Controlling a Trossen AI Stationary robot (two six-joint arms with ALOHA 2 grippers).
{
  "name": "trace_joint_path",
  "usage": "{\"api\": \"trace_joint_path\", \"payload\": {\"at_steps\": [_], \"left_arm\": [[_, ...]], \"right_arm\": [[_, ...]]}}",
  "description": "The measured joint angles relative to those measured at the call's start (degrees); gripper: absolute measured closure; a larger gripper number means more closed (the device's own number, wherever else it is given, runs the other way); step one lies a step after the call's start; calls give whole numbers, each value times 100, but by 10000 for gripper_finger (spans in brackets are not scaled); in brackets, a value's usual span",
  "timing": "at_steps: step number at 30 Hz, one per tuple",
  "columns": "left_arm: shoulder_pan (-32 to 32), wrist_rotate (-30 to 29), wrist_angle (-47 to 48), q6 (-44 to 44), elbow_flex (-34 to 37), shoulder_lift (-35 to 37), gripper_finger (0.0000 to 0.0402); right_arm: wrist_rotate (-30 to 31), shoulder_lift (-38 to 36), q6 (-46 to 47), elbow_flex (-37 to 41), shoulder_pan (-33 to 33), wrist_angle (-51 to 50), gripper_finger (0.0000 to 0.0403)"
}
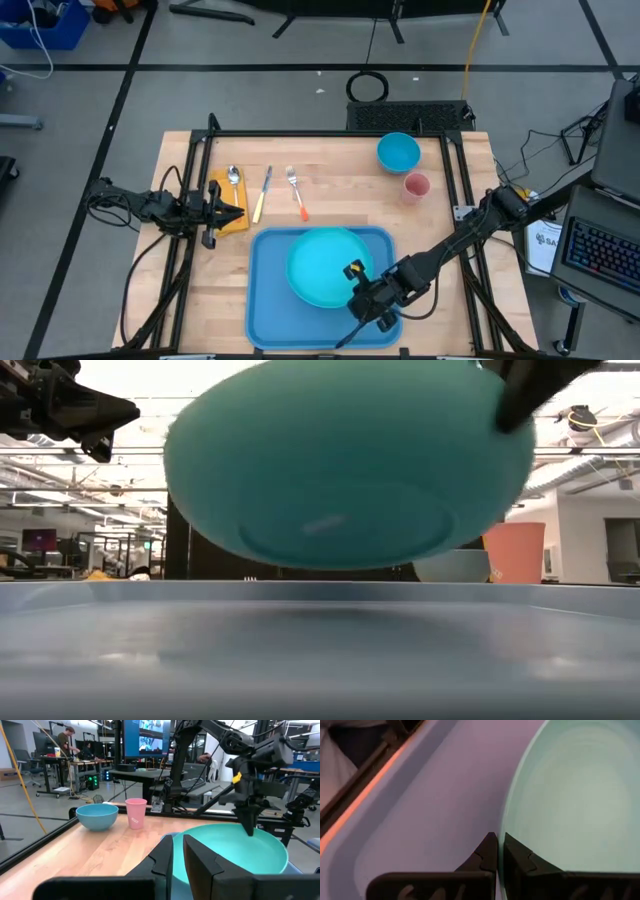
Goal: Set up tray
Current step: Put the blue plate in the center on the blue tray
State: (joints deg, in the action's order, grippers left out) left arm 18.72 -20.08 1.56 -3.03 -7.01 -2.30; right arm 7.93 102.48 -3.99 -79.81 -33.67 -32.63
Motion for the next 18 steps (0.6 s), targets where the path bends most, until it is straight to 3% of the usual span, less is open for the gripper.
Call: {"api": "trace_joint_path", "payload": {"at_steps": [18], "left_arm": [[0, 0, 45, 2, 0, 2, 355]], "right_arm": [[-905, 304, -569, 400, -21, 753, 403]]}}
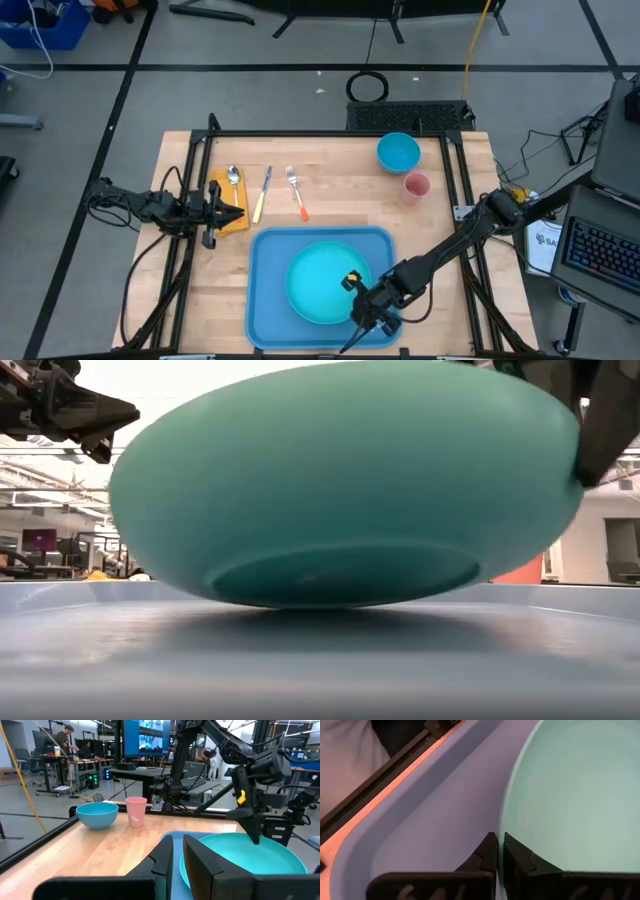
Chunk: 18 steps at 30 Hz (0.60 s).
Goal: Set up tray
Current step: Put the blue plate in the center on the blue tray
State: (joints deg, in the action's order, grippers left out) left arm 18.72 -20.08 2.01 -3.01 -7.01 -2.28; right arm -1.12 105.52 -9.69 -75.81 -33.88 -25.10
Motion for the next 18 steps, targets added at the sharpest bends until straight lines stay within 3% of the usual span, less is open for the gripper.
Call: {"api": "trace_joint_path", "payload": {"at_steps": [18], "left_arm": [[0, -2, 124, -2, 0, -2, 355]], "right_arm": [[-833, 232, 124, -7, 207, 189, 400]]}}
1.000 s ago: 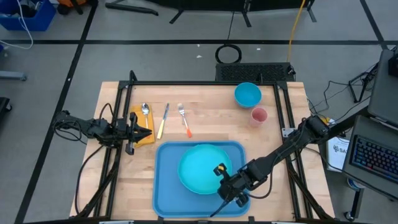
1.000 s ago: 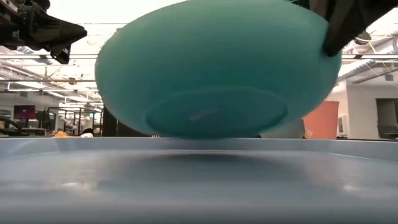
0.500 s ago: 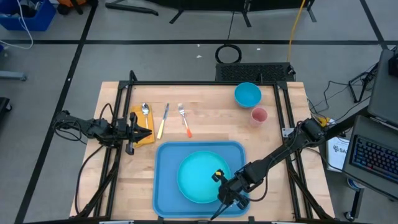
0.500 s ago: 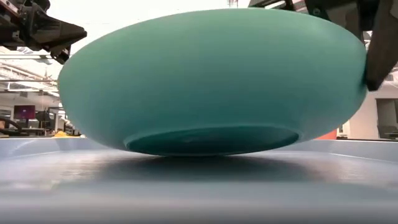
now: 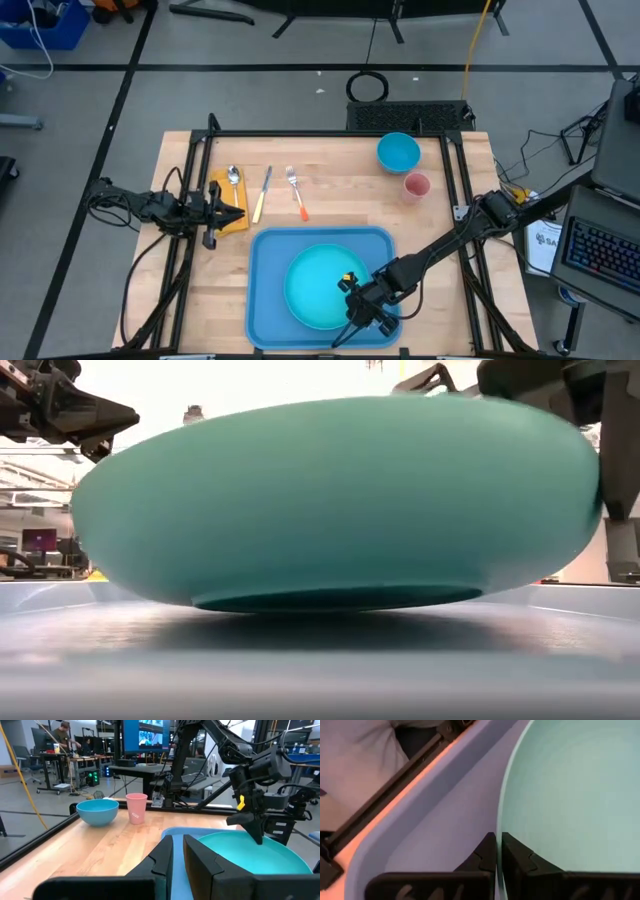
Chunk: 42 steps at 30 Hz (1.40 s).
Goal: Set up tray
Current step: Put the blue plate in the center on the blue tray
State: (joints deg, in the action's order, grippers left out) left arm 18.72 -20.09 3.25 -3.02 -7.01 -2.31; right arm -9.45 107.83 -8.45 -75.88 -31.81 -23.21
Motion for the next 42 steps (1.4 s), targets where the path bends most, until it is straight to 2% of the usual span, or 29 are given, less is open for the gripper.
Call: {"api": "trace_joint_path", "payload": {"at_steps": [10, 19, 26, 33, 42], "left_arm": [[0, 2, 7, 0, 2, 0, 355], [0, 1, 11, 0, 2, 0, 355], [2, 2, 99, -11, 2, -4, 355], [0, 2, 105, -22, 2, -4, 355], [1, 2, 109, -27, 2, -4, 355]], "right_arm": [[-154, 31, 1, -2, 71, 69, 397], [-630, 173, 157, 24, 171, 101, 350], [-629, 164, 153, 29, 180, 181, 334], [-720, 155, 179, 267, 213, 667, 321], [-651, 86, 121, 271, 232, 631, 312]]}}
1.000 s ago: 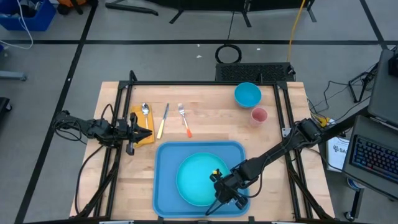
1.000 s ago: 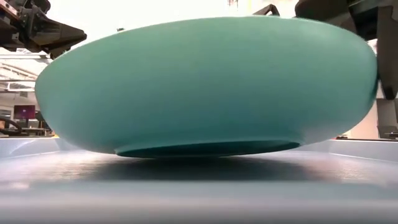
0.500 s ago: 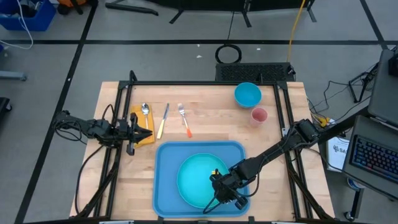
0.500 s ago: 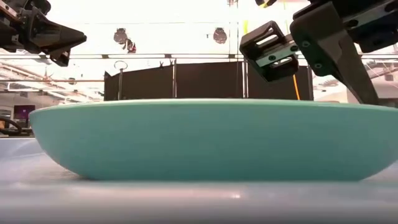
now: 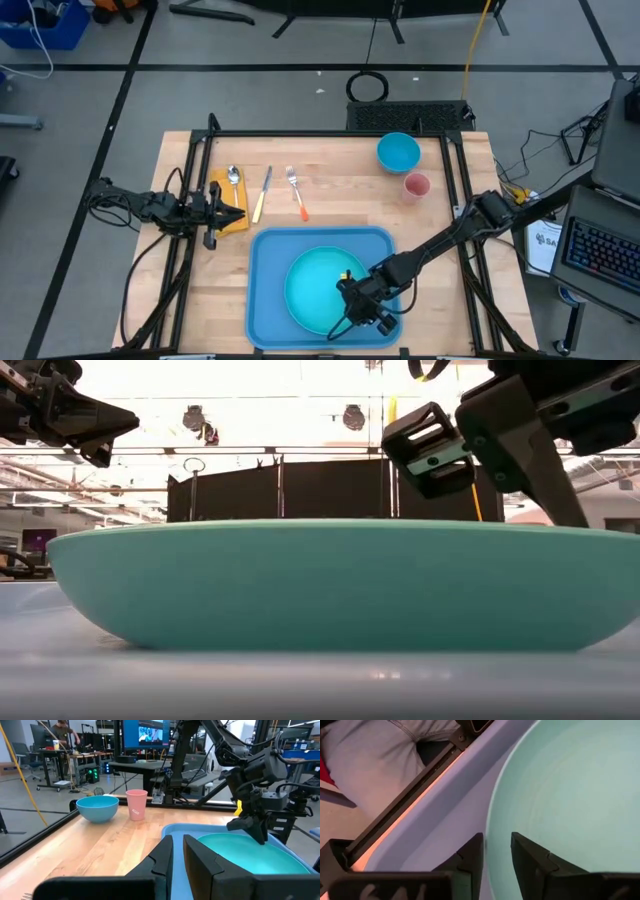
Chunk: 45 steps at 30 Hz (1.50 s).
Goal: Set up tray
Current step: Put the blue plate in the center on the blue tray, then put the blue bowl on top of the blue plate
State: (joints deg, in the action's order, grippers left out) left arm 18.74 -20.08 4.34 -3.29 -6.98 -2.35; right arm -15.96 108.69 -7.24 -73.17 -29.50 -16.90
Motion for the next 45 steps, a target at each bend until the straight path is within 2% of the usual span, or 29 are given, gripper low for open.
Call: {"api": "trace_joint_path", "payload": {"at_steps": [8, 11, 22, 25, 31, 37, 45], "left_arm": [[-2, 0, 18, -15, 0, -2, 355], [0, 0, 17, -17, 0, 0, 355], [0, 0, 17, -17, 0, 0, 355], [-1, 0, 16, -17, -1, 0, 355], [0, 0, 17, -17, 0, 0, 355], [-1, 0, 16, -17, 0, -1, 355], [0, 0, 16, -15, 0, -1, 355]], "right_arm": [[1102, -616, -114, 2, 17, -226, 310], [1824, -898, -117, 2, 53, -294, 308], [5094, -1826, -336, 2, 326, -303, 307], [5722, -2082, -336, 1, 536, -239, 305], [5790, -2537, -180, 2, 1261, -258, 300], [5746, -2719, 184, 0, 2085, -886, 288], [4452, -2693, 1120, 2, 3204, -1690, 247]]}}
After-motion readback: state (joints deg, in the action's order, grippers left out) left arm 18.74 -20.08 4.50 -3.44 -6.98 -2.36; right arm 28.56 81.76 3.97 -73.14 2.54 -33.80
